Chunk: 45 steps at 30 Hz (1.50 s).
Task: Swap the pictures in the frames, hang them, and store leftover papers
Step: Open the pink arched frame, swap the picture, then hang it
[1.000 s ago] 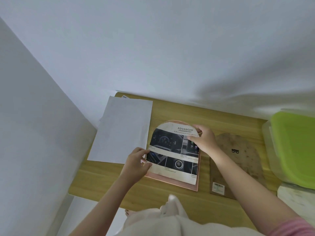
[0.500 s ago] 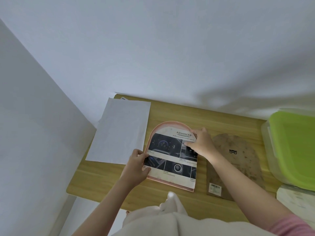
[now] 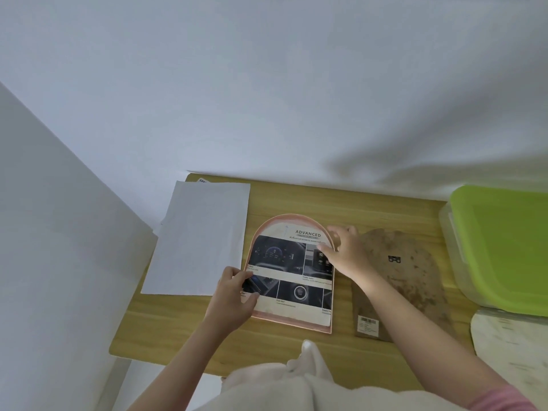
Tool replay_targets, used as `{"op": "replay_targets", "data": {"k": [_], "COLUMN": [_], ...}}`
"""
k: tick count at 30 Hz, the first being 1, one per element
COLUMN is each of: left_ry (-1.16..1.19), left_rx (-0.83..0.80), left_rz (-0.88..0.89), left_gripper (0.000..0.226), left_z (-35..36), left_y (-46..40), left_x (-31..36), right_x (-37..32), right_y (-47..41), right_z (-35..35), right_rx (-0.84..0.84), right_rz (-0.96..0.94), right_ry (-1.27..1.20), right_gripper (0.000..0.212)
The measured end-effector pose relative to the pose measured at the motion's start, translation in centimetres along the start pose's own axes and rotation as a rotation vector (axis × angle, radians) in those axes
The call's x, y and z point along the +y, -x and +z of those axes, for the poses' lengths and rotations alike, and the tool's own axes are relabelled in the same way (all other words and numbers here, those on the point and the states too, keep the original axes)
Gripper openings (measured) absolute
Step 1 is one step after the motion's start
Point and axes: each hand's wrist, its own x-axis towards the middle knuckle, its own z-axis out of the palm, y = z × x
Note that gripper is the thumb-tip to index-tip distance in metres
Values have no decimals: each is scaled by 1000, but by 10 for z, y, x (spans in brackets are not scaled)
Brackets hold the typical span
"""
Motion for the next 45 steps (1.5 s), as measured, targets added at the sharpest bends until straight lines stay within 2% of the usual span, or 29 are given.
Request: {"op": "replay_targets", "data": {"k": [6,12,17,21,25,32,38,45], "left_ry": [60,135,127,71,34,71,144,231], "left_rx": [30,-17,-122,-174,-158,-133,-100,-39], "left_rz": [64,89,29,-64,-149,-267,-259,-195], "left_gripper": [39,46,58,57,65,76,73,66], "left_z": [19,65,114,143,158,160,145,106], "left_y": [4,16,24,28,31,20,21,34], "left_x": [43,109,141,158,169,173,165,145], "right_x": [25,81,127,144,150,154,152,116], "right_y": [40,94,124,133,137,135,144,153], "right_z": [-29,-57,-77,-86,-86,-91,-90,-81], "right_rx": [133,167,198,118,81,109,191,224], "right_rz": [38,200,304,420,378,435,388,307], "right_ry": [-53,-76,53,195,172,-113,-269,-288], "right_gripper": [45,44,49,58,63,78,74,75]}}
